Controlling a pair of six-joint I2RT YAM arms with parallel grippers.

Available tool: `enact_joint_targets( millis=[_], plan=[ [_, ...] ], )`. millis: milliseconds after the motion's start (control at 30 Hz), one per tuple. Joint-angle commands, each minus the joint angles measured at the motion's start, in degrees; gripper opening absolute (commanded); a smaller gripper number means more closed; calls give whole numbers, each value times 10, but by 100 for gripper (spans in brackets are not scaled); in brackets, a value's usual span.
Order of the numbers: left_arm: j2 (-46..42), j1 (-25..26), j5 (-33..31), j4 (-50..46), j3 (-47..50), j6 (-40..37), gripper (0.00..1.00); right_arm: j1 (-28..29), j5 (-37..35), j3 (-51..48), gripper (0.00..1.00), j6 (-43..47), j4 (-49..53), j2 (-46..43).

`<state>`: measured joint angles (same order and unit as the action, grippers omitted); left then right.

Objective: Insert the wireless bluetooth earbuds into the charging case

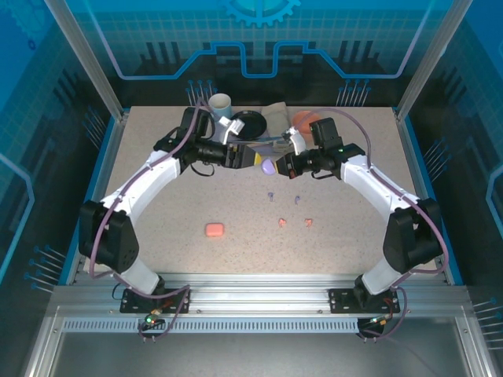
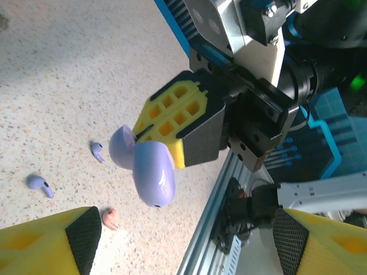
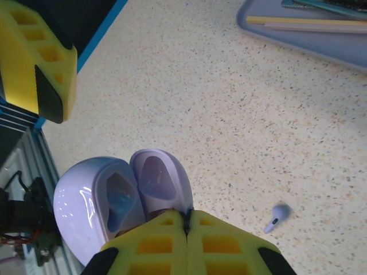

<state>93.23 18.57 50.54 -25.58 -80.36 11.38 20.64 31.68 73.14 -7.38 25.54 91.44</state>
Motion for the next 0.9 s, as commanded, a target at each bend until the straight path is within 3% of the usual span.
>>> enact_joint_targets(
  millis=[0,133,300,867],
  plan=[
    [41,-1,67,-132,-47,-83,81,17,-10,26,0,65,41,-21],
    [85,1,88,-202,-83,-122,83,32,-34,41,0,103,67,-19],
    [103,2,90,-209,-92,-125,82,39,-46,43,0,115,67,-13],
    [151,27,101,-206,-115,-126,63,61,-49,57,0,120,72,7]
  ],
)
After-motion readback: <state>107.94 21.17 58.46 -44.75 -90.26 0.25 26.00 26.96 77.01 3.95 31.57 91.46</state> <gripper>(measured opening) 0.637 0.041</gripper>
